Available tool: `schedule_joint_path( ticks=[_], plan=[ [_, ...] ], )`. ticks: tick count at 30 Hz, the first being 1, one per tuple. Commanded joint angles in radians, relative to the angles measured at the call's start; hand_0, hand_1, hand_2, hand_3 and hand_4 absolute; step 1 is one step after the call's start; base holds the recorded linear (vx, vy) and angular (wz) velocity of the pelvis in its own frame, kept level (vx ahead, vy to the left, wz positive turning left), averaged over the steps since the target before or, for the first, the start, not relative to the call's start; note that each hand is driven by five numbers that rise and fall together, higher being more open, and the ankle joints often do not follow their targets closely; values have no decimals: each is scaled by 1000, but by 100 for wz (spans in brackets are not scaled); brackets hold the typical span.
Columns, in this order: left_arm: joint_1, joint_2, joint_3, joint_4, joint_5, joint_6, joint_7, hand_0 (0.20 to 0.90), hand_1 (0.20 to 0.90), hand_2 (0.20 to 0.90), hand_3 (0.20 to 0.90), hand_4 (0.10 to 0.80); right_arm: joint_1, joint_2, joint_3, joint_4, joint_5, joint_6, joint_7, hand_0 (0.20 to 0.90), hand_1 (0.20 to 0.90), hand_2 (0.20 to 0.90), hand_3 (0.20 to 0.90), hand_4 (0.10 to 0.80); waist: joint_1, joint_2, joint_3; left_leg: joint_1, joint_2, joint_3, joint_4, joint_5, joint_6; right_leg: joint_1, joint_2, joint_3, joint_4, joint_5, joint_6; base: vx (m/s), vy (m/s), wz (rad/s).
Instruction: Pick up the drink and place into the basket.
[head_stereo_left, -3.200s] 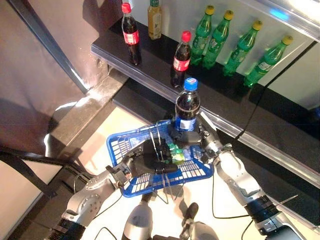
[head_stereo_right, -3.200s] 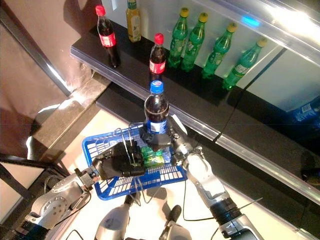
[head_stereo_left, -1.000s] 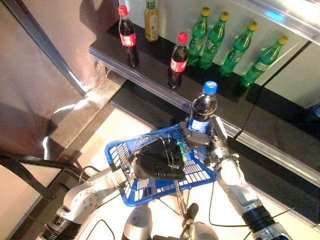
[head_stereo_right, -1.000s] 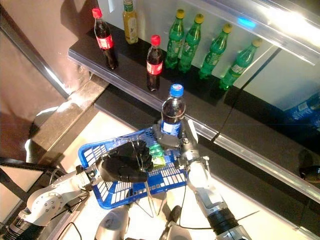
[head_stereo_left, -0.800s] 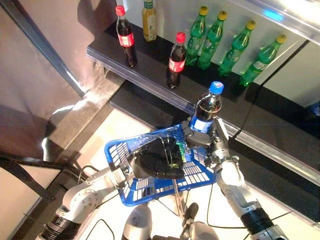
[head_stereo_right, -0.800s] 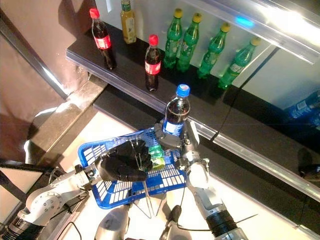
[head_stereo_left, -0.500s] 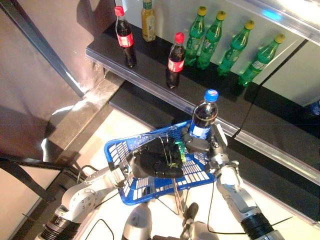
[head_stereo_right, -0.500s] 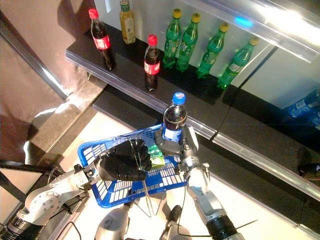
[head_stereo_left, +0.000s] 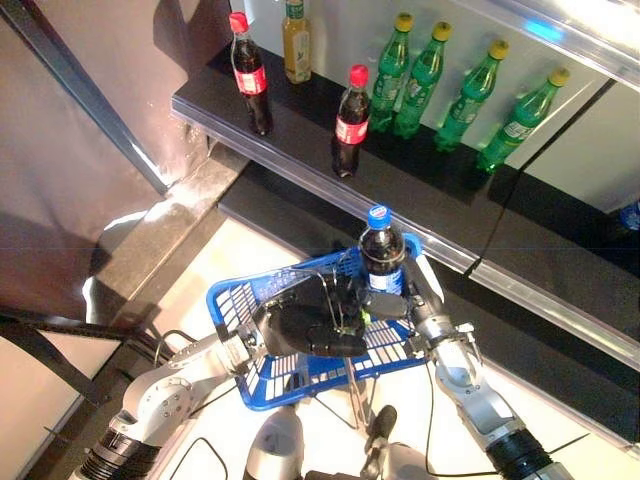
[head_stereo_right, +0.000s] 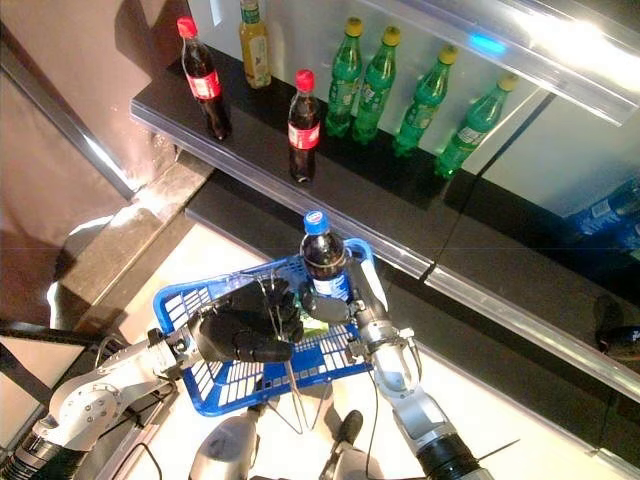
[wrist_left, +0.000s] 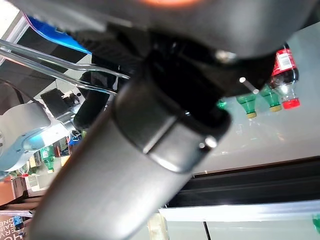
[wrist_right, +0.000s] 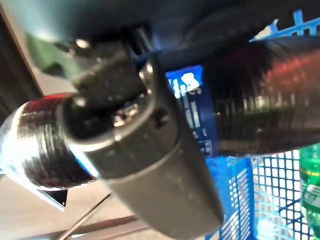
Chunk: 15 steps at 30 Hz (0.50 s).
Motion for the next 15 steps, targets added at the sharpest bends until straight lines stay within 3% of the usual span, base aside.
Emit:
schedule_joint_path(
  ticks=[1,15],
  plan=[
    [-31,-150,25,-314,-279,-181,-264,300,300,300,200,100,12,-11,104,-3,-47,-164,-34,300,300,300,200,100,-6,2,-409,44,46,92,-5,-80,-20,15,-75,-31,52,-47,67,0,0,0],
    [-76,-124,-2,-330,-271,-204,-265,300,300,300,200,100,-3,-22,170,133,-156,-144,-58,300,300,300,200,100,3,2,-417,46,45,79,-5,-83,-23,22,-79,-39,50,-48,73,0,0,0]
  ],
)
